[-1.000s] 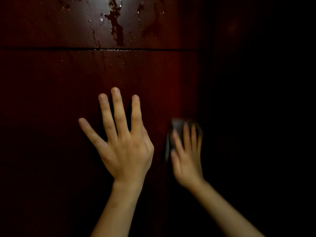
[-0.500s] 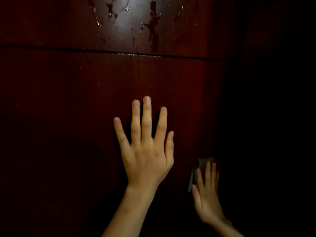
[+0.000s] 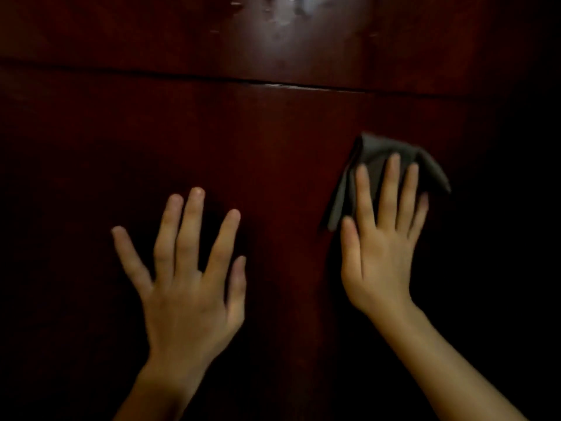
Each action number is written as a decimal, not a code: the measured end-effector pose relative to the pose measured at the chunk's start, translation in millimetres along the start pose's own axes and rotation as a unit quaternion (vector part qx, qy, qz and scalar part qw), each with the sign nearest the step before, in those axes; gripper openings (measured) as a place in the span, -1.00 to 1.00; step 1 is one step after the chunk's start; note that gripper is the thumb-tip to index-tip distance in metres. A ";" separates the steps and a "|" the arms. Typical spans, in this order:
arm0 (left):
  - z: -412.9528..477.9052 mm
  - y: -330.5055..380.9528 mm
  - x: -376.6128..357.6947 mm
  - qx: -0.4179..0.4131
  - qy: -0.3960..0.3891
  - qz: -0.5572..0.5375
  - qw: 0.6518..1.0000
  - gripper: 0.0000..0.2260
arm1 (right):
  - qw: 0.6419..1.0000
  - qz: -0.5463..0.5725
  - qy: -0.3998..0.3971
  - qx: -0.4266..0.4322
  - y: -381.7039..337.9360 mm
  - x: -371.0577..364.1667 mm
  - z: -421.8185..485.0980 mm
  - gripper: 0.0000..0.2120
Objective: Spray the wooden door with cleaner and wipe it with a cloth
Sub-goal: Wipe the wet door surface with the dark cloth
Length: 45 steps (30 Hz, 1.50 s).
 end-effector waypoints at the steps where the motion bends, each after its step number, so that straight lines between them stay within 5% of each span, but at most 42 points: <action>1: -7.0 -26.9 5.0 -0.001 -0.003 0.015 1.000 -0.57 | 1.000 -0.001 -0.017 0.018 -22.8 -13.4 -18.7 -0.44; 11: -81.7 -238.3 77.2 0.123 -0.046 0.034 0.991 -0.56 | 0.986 -0.015 -0.060 0.152 -274.7 -43.8 2.7 -0.45; 18: -130.3 -312.3 115.7 0.188 -0.061 -0.038 0.979 -0.58 | 0.961 -0.035 -0.112 0.251 -390.8 -71.9 -21.3 -0.44; 27: -159.7 -310.2 84.5 0.160 -0.070 -0.039 0.984 -0.58 | 0.914 -0.100 -0.182 0.348 -373.8 -108.0 -114.1 -0.43; 33: -166.8 -305.9 51.3 0.161 -0.027 0.025 0.986 -0.50 | 0.940 -0.093 -0.137 0.299 -346.5 -89.5 -59.6 -0.46; 45: -169.0 -302.5 48.9 0.141 0.058 0.066 0.986 -0.39 | 0.936 -0.008 -0.050 0.349 -346.0 -91.9 -70.7 -0.38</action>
Point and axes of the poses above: each hand's wrist, its own z-axis towards the middle knuckle, its own x-axis out of the back of the hand, y = z × x, the point moved 9 cm from there along z, towards the middle knuckle
